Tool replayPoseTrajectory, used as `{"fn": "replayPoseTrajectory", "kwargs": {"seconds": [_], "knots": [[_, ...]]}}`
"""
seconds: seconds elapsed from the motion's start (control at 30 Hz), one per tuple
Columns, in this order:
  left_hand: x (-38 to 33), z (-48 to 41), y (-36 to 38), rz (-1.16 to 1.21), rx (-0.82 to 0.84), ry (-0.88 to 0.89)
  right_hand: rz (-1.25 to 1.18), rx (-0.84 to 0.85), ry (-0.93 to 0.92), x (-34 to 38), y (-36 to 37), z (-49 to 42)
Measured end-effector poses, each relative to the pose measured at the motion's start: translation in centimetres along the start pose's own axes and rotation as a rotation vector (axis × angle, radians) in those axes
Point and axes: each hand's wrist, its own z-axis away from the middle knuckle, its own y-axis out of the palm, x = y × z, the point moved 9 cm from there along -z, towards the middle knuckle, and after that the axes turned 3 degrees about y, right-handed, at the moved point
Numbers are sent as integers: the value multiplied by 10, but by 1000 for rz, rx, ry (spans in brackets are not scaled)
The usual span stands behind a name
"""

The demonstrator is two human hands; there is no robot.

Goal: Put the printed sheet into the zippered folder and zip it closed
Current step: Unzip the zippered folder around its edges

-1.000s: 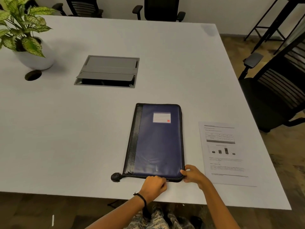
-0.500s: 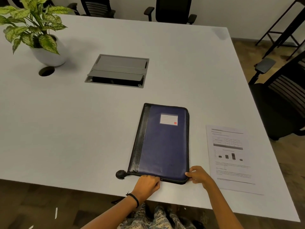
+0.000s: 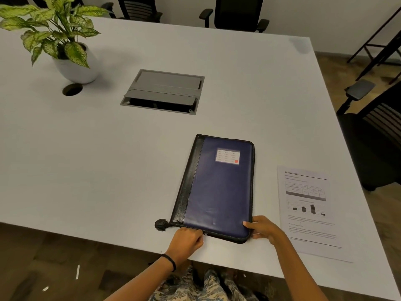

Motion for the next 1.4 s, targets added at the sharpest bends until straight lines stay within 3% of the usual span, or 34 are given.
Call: {"fn": "replayPoseTrajectory", "kwargs": {"seconds": [0.57, 0.93, 1.4], "knots": [[79, 44, 0, 40, -51, -279, -125, 34, -19, -8, -2, -3], [104, 59, 9, 211, -36, -361, -149, 67, -13, -7, -1, -3], [131, 49, 20, 308, 310, -391, -116, -13, -1, -9, -3, -1]]}}
